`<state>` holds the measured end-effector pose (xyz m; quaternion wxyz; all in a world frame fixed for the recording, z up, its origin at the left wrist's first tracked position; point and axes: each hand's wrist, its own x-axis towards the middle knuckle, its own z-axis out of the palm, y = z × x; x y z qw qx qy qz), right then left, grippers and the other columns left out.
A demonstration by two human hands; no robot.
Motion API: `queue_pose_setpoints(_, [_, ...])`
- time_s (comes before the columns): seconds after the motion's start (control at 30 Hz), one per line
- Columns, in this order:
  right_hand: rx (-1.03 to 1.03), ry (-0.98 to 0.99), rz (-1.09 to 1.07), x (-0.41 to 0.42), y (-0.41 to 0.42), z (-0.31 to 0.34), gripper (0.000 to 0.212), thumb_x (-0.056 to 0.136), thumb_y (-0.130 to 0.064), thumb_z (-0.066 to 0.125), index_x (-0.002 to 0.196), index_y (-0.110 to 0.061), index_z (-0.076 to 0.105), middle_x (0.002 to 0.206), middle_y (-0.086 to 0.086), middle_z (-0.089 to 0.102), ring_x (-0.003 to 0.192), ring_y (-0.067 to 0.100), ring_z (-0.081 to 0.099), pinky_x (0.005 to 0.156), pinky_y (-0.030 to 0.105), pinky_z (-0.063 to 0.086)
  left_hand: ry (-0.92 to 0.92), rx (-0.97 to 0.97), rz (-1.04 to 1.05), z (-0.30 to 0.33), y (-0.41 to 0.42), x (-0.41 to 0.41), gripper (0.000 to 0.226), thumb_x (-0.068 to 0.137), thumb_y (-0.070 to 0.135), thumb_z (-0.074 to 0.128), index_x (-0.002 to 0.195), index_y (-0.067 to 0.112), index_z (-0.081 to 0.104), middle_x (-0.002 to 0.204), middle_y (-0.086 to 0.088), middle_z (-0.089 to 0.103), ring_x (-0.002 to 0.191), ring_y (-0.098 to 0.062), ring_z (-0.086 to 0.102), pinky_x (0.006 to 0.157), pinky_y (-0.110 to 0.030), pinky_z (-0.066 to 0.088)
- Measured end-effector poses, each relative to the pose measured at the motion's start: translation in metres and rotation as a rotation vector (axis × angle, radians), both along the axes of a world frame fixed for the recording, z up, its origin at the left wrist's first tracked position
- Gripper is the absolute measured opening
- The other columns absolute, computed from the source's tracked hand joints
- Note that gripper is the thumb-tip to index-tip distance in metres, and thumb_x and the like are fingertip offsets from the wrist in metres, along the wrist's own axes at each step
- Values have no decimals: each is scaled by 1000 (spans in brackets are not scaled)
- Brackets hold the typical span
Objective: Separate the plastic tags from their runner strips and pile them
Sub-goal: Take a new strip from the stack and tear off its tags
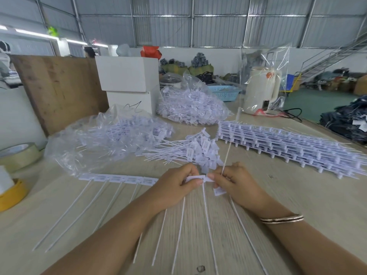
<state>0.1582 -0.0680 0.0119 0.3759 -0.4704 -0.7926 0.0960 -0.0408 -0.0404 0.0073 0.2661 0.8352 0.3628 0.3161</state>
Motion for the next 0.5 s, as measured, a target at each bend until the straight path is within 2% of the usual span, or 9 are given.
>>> queue_pose_setpoints(0.07, [-36,126,39,1,1,2,31,91,-15,59,62,-6,64,54,-6,60,50,5,55,59,23,42,-10,6,-4,0,-1,2,14,93,29,56,79,32,52,56,19,49,52,1,42,51,-14,30])
queue_pose_setpoints(0.17, [-149,240,49,-2,1,1,32,91,-16,58,62,-4,64,55,1,60,52,10,54,56,25,43,2,5,3,0,0,3,14,93,34,54,79,34,52,56,18,49,52,1,42,52,-15,30])
queue_pose_setpoints(0.23, [-241,443,-14,0,2,0,37,92,-22,56,55,-17,62,49,-4,53,47,7,47,49,17,38,11,7,-4,-1,0,0,14,93,35,53,79,35,52,57,20,49,51,1,41,51,-15,30])
queue_pose_setpoints(0.3, [-272,680,-136,13,6,1,38,92,-28,55,56,-21,61,48,-8,46,45,7,40,46,15,35,20,-2,-6,-4,0,-2,14,94,36,52,80,33,52,57,20,48,51,1,39,51,-15,30])
queue_pose_setpoints(0.33, [-241,668,-177,22,7,2,33,93,-28,53,62,-22,64,49,-8,45,47,8,40,47,16,36,17,-10,1,-5,0,-4,14,94,36,51,81,31,52,57,18,47,51,1,39,52,-16,30])
queue_pose_setpoints(0.4, [-193,441,-198,34,10,3,22,95,-22,51,88,-26,72,55,-13,50,52,5,45,55,15,39,6,-32,17,-5,2,-5,12,95,33,50,83,31,53,61,13,49,53,-1,39,55,-19,31])
queue_pose_setpoints(0.43, [-182,343,-158,34,11,2,24,95,-16,51,99,-31,70,63,-17,55,59,2,50,63,14,41,3,-46,16,-5,2,-6,11,94,30,50,84,32,53,66,7,53,56,-4,41,59,-24,34])
queue_pose_setpoints(0.5, [-188,249,-39,28,11,0,35,92,-6,54,106,-36,64,80,-9,57,74,1,54,74,12,40,3,-80,18,-3,1,-5,8,88,27,49,88,33,53,80,-6,60,64,-14,49,63,-28,37])
